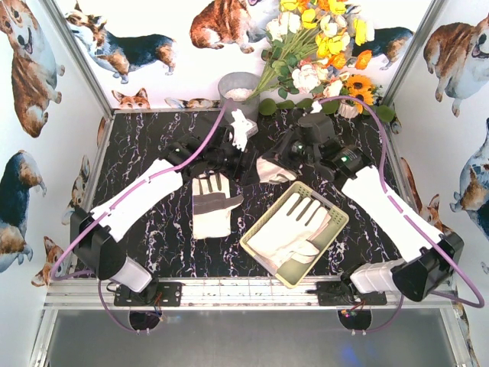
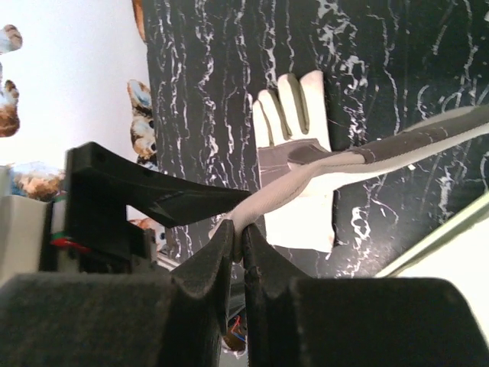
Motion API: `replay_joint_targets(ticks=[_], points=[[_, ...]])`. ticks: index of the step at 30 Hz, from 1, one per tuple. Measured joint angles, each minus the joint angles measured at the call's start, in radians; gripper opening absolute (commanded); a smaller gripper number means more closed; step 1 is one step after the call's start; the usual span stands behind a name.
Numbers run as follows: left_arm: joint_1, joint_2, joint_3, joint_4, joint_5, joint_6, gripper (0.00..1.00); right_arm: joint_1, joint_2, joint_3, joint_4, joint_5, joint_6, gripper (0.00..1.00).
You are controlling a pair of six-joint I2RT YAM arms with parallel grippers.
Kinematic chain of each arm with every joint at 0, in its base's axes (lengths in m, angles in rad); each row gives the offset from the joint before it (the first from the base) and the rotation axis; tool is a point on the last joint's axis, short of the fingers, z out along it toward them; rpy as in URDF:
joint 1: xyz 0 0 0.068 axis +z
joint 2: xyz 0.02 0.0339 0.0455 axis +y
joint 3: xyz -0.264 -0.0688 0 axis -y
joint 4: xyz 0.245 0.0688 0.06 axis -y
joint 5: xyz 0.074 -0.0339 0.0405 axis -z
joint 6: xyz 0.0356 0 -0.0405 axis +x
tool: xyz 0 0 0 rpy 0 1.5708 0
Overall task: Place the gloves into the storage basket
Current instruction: Turn over the glove.
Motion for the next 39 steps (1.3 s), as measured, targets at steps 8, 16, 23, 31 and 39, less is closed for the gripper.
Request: replay_joint_targets(ticks=[8,16,23,31,39], points=[[-0.001,0.009,0.024,-0.055,-0.127,0.072,0.12,0.032,0.076,0.091,0.036,-0.021,0.002,0.00],[-0.002,-0.014,0.024,-0.064,-0.237,0.057,0.00,0.043,0.105,0.121,0.039,-0.018,0.016,0.71],[0.100,-0.108,-0.001,-0.049,-0.228,-0.147,0.00,0.043,0.104,0.122,0.087,-0.012,0.056,0.89],[0.376,-0.150,-0.078,0.069,-0.087,-0.552,0.00,0.043,0.089,0.072,0.228,-0.021,0.154,0.90],[0.400,-0.251,-0.258,0.407,-0.053,-1.017,0.00,0.073,0.140,0.048,0.387,-0.039,0.280,0.94]])
